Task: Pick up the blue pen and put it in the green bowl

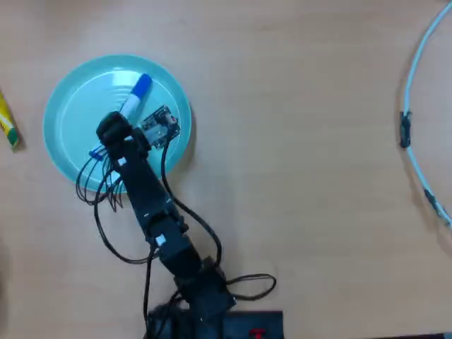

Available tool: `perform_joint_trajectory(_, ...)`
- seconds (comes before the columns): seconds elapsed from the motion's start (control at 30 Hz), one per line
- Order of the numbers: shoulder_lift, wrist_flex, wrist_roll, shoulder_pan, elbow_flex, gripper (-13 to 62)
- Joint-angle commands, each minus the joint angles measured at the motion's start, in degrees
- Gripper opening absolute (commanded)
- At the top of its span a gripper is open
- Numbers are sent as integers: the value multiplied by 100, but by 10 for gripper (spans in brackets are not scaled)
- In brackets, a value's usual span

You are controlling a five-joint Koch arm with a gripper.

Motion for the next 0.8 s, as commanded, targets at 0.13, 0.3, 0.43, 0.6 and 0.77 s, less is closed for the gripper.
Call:
perform_joint_trajectory(0.13, 132, -1081, 0, -35, -237, -66)
perform_joint_trajectory(0.3, 132, -1081, 44, -35, -316, -67)
perform_joint_trajectory(0.43, 114, -1134, -26, 9, -193, -65)
perform_joint_trajectory(0.6, 114, -1081, 62, 0, -132, -51)
perform_joint_trajectory(0.77, 132, -483, 79, 9, -220, 51)
